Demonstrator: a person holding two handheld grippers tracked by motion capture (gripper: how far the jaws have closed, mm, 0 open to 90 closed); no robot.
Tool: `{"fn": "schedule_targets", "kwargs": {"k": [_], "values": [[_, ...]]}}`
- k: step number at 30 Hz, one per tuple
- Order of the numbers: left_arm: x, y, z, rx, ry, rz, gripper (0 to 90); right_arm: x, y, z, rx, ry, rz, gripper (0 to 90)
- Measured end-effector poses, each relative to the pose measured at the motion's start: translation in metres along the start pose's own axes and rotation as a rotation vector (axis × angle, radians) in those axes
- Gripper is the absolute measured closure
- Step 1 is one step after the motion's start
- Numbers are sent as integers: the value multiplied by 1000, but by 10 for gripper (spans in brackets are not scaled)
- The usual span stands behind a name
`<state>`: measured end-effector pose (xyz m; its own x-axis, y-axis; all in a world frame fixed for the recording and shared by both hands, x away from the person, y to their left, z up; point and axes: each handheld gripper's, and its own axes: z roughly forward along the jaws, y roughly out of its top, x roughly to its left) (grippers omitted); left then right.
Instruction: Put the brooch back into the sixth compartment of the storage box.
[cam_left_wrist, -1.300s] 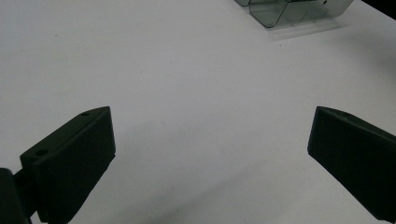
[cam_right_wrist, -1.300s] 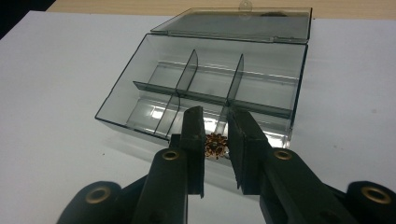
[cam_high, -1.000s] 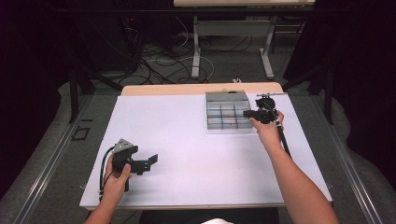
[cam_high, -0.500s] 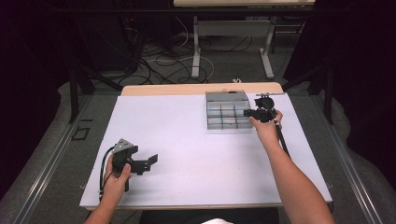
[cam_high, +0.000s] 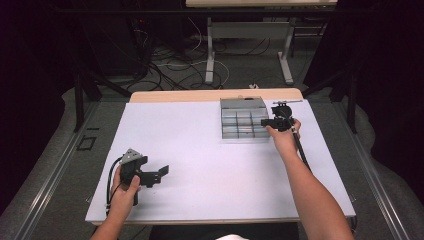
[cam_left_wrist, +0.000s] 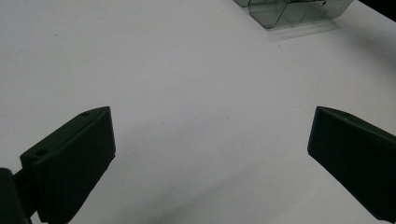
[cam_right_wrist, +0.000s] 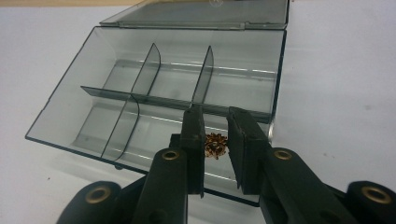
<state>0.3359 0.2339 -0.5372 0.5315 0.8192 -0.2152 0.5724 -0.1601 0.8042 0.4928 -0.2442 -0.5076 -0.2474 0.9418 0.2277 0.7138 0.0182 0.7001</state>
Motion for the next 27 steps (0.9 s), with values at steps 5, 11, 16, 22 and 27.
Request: {"fn": "schedule_targets", "kwargs": {"k": [5, 11, 16, 22, 27], "values": [[0, 0, 0, 0, 3, 2, 12, 1, -2, 4, 14, -3, -3, 769], [0, 0, -1, -1, 2, 3, 12, 2, -3, 7, 26, -12, -5, 769], [0, 0, -1, -1, 1, 4, 12, 3, -4, 8, 35, -15, -9, 768], [0, 0, -1, -1, 2, 4, 12, 3, -4, 9, 35, -14, -7, 768], [0, 0, 0, -1, 0, 2, 12, 2, -4, 9, 39, -14, 3, 758]]}}
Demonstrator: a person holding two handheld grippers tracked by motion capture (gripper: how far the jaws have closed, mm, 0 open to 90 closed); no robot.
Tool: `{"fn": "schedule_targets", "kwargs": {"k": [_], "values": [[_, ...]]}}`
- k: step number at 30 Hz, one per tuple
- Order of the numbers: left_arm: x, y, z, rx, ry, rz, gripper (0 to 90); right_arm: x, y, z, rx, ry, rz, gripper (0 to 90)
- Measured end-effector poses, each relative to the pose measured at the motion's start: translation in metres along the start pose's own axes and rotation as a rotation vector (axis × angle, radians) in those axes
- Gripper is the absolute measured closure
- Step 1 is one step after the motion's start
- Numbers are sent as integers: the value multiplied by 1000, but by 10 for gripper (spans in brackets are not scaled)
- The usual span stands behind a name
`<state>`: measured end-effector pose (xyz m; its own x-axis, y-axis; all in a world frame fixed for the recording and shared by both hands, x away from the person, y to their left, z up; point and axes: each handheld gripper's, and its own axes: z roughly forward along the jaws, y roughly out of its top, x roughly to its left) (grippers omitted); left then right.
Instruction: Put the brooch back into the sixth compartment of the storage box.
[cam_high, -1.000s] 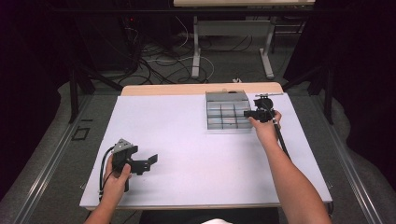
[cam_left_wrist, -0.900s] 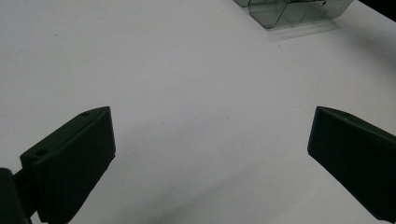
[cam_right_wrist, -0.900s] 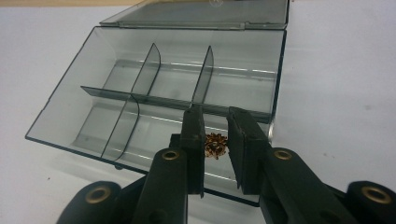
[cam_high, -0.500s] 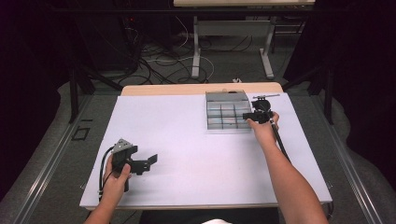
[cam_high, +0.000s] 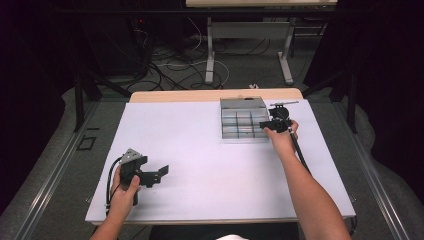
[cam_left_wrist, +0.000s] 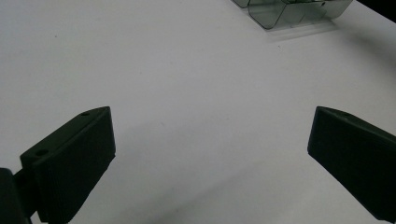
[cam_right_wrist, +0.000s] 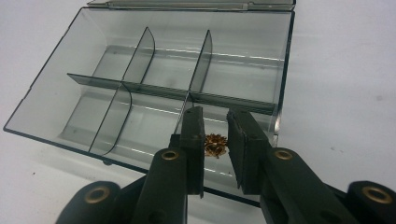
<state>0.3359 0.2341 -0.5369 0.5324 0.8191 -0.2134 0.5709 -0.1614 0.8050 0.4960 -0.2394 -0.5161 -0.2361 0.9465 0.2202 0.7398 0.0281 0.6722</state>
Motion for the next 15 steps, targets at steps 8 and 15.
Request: {"fn": "schedule_targets", "kwargs": {"k": [8, 15], "values": [[2, 0, -1, 0, 6, 0, 12, -2, 0, -2, -5, 3, -3, 703], [2, -1, -1, -7, 10, -2, 12, -4, 3, -8, -25, 19, 0, 647]]}}
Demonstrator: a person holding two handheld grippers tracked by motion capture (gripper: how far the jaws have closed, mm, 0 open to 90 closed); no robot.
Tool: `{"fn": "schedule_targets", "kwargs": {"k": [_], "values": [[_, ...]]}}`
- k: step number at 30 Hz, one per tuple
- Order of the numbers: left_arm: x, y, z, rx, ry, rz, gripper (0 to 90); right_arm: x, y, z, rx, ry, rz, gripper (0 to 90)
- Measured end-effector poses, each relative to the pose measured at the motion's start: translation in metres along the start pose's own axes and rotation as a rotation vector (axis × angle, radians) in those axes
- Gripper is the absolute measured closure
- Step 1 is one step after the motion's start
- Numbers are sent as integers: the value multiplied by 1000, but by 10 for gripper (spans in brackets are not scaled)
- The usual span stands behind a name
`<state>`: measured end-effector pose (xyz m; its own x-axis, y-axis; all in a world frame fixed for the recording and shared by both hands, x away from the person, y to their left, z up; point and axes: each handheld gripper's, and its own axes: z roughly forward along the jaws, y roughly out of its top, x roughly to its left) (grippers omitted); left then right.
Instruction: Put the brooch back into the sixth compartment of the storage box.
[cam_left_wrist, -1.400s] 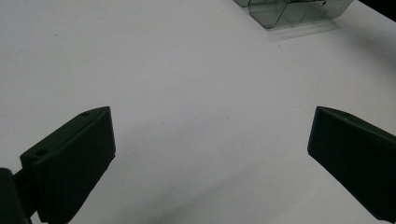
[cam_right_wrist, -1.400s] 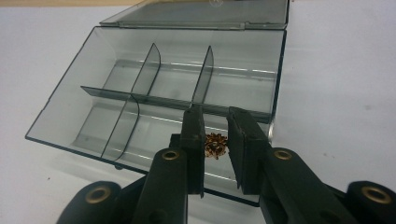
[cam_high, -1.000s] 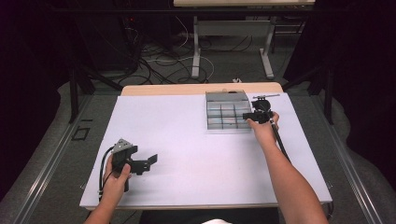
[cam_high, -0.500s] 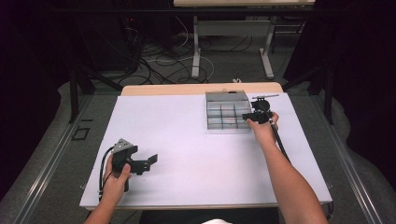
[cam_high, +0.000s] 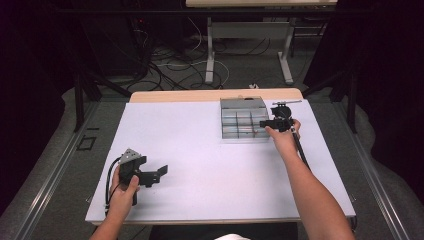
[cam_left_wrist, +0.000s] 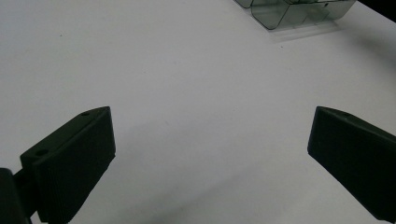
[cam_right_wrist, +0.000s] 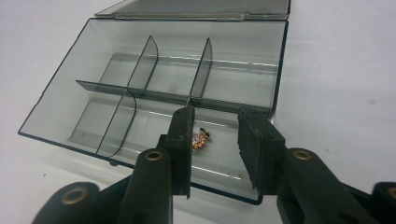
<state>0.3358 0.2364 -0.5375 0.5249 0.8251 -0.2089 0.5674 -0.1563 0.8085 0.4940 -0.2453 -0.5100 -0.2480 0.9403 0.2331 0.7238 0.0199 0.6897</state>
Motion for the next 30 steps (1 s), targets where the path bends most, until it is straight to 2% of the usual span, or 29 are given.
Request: {"fn": "schedule_targets", "kwargs": {"k": [5, 6, 12, 18, 20, 26, 29, 30], "values": [[-1, 0, 0, 7, 3, 1, 12, 1, 1, -5, -13, 10, 3, 598], [-1, 0, 0, 9, 0, 1, 12, 0, 2, -7, -10, 14, -12, 589], [-1, 0, 1, 11, -1, 1, 12, 4, 2, -13, -8, 26, -20, 515], [-1, 0, 1, 11, -1, 1, 12, 9, 2, -20, -28, 25, -42, 481], [-1, 0, 1, 12, -1, 1, 12, 11, 2, -22, -35, 36, -29, 481], [-1, 0, 1, 11, -1, -1, 12, 13, 2, -31, -53, 53, -52, 464], [-1, 0, 1, 11, -1, -2, 12, 14, 2, -37, -74, 61, -75, 418], [-1, 0, 1, 10, -1, -2, 12, 15, 2, -39, -76, 63, -70, 400]]}}
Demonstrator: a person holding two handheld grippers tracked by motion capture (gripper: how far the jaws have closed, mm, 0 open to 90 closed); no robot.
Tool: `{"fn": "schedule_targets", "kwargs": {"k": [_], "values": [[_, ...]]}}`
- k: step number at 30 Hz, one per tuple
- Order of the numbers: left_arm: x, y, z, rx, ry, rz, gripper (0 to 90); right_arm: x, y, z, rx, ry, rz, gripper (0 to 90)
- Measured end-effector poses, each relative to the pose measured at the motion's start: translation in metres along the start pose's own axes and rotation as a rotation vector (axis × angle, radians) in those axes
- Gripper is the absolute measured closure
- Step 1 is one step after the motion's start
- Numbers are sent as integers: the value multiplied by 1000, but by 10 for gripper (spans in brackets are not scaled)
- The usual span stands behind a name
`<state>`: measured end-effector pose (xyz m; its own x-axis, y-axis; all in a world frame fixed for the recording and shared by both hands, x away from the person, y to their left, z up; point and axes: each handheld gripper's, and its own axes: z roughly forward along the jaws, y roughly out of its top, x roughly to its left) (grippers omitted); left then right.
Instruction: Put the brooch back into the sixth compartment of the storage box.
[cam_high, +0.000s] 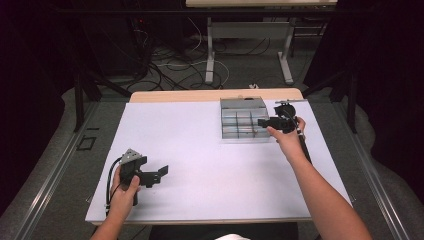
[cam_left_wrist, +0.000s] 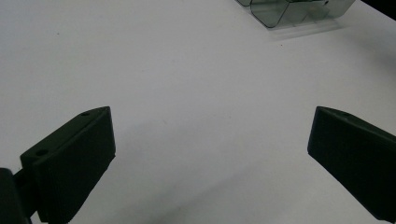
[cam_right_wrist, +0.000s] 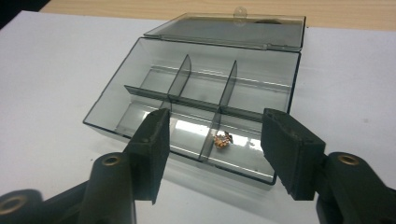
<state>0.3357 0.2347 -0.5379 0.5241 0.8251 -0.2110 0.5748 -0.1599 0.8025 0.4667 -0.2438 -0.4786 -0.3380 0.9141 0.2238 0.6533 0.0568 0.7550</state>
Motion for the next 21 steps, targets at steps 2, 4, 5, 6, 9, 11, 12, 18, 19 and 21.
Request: {"fn": "schedule_targets", "kwargs": {"k": [2, 4, 5, 6, 9, 11, 12, 18, 19, 21], "values": [[0, 0, 0, 0, 1, 0, 12, 1, 0, -4, -4, -1, -1, 368], [0, 0, 0, 1, 1, 0, 12, 2, 0, -8, -13, 3, -6, 342], [0, 0, 0, 0, 1, 0, 12, 2, 0, -10, -16, 5, -10, 325], [0, 0, 0, 0, 1, 0, 12, 3, 0, -11, -18, 6, -8, 306], [0, 0, 0, 0, 1, -2, 12, 6, -2, -16, -8, 7, -14, 241], [0, 0, 0, -2, 2, -2, 12, 7, -3, -19, -9, 16, -16, 205], [0, 0, 0, -2, 3, -2, 12, 8, -4, -21, -4, 20, 0, 193], [0, 0, -1, -2, 3, 0, 12, 15, -9, -33, -6, 33, 10, 155], [0, 0, -1, -2, 2, 0, 12, 15, -11, -35, -16, 36, 9, 152], [0, 0, -1, -2, 3, 1, 12, 16, -15, -41, -23, 38, 0, 150]]}}
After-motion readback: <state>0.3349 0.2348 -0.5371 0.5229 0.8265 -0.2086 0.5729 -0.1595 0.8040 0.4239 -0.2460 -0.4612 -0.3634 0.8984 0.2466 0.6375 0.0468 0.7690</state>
